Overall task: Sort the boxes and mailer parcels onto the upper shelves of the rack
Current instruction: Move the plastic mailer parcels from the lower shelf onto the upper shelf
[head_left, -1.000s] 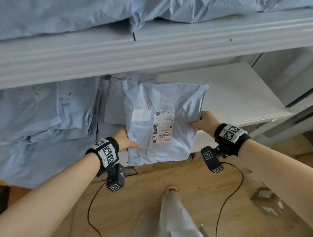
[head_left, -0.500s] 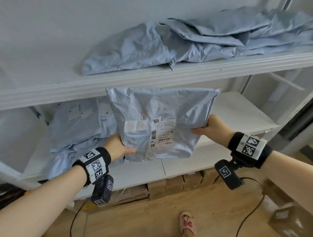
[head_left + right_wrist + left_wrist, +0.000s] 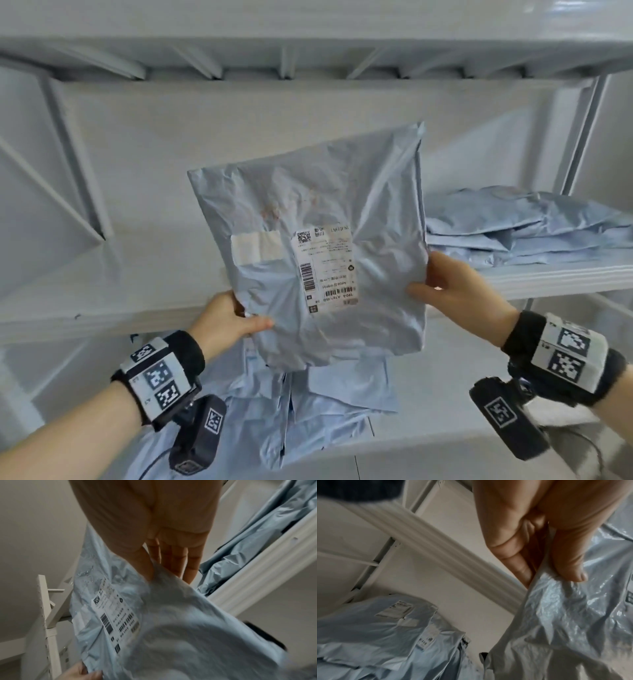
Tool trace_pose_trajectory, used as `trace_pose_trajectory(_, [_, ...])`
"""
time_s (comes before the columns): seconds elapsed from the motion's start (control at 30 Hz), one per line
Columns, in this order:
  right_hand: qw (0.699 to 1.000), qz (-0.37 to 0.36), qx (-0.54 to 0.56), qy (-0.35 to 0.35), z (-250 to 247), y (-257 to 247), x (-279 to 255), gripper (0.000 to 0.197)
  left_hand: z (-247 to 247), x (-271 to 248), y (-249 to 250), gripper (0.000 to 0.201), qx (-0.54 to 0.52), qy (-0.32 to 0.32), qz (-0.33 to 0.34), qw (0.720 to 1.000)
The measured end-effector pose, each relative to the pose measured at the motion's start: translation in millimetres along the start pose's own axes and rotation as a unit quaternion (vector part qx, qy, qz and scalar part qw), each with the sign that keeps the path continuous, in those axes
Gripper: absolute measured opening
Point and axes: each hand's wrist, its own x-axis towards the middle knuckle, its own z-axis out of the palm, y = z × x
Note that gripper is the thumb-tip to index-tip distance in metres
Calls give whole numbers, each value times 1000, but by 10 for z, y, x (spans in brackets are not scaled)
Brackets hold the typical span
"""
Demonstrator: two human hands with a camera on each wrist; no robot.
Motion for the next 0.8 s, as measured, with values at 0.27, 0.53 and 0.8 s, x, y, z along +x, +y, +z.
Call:
trace_pose_trajectory(0.27, [997,-9,-77,-26,-73,-111,570,15,-237,551,363,35,-84,27,-11,996])
trace_pose_trajectory(0.53, [997,-26,-50,-45,-368,-173,1296,39,-254,1090,764,81,-10,117,34,993])
trace_pose_trajectory(0.8, [987,-60,-141,-49,-356,-176,1955,59,-244,1584,853,18,30,101,0,994])
